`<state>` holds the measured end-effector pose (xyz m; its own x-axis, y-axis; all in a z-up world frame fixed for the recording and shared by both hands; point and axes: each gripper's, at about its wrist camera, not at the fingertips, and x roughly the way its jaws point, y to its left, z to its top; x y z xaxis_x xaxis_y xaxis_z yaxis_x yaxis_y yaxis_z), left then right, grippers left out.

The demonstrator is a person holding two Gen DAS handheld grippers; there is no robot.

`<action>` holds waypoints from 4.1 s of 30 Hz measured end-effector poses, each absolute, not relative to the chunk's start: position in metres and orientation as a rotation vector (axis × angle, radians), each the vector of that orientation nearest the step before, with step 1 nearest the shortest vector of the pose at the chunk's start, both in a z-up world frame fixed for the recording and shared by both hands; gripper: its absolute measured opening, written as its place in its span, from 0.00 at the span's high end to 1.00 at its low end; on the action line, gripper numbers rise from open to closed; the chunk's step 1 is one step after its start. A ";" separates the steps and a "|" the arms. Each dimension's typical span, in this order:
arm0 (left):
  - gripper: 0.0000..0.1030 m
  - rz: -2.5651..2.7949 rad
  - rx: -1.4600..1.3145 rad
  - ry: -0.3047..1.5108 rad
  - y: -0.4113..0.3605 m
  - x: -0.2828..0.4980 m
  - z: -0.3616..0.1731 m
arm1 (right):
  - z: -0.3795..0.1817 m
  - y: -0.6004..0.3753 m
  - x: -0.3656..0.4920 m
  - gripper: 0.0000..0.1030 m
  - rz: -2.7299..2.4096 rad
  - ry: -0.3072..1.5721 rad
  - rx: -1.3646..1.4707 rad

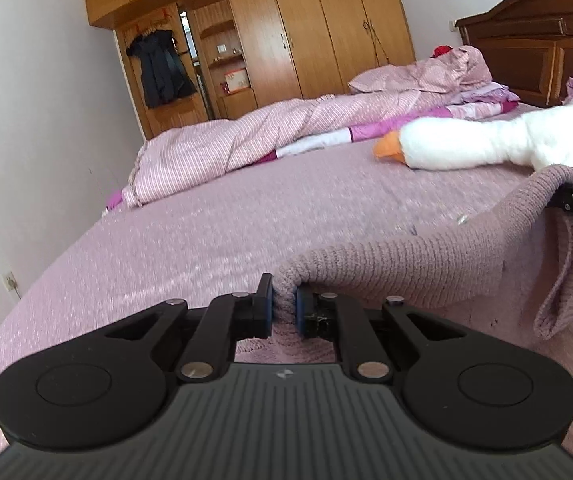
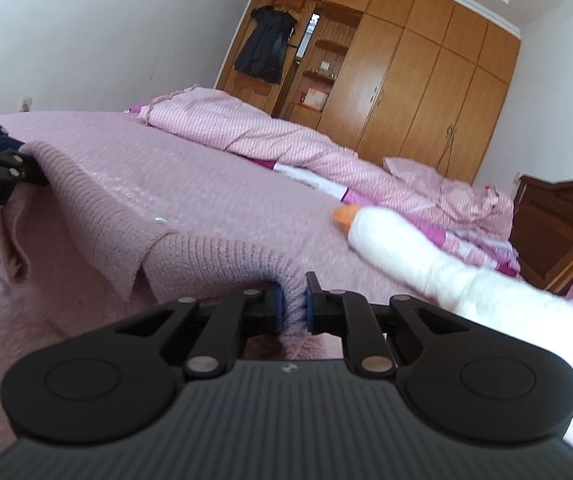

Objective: Fold small clothes
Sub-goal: 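Lift the hem with both grippers and fold it over the body toward the collar, then lay the folded hem down and open both grippers, then grasp the side edge of the folded cardigan with the right gripper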

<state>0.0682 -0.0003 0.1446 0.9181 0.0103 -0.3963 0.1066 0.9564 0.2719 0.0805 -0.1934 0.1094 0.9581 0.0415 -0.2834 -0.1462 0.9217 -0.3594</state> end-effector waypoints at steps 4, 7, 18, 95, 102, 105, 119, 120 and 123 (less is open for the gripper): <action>0.89 -0.037 0.298 0.392 -0.005 0.109 0.147 | 0.109 -0.193 0.114 0.87 0.089 0.274 -0.396; 0.89 -0.028 0.296 0.404 -0.008 0.143 0.140 | 0.107 -0.193 0.130 0.87 0.083 0.283 -0.391; 0.89 0.010 0.273 0.521 -0.010 0.245 0.069 | 0.057 -0.183 0.201 0.87 0.086 0.386 -0.389; 0.64 0.140 0.067 0.672 0.106 0.271 0.030 | 0.011 -0.294 0.253 0.61 -0.075 0.575 -0.025; 0.63 0.119 0.030 0.666 0.109 0.257 0.047 | 0.033 -0.308 0.229 0.60 -0.094 0.493 0.085; 0.62 0.098 0.042 0.662 0.107 0.247 0.051 | 0.044 -0.307 0.217 0.61 0.007 0.457 0.103; 0.53 0.129 0.040 0.728 0.115 0.250 0.038 | 0.007 -0.324 0.262 0.61 0.058 0.640 0.286; 0.53 0.124 0.034 0.731 0.116 0.247 0.041 | 0.009 -0.324 0.261 0.61 0.057 0.641 0.293; 0.53 0.110 0.020 0.739 0.117 0.239 0.050 | 0.019 -0.323 0.250 0.60 0.048 0.625 0.300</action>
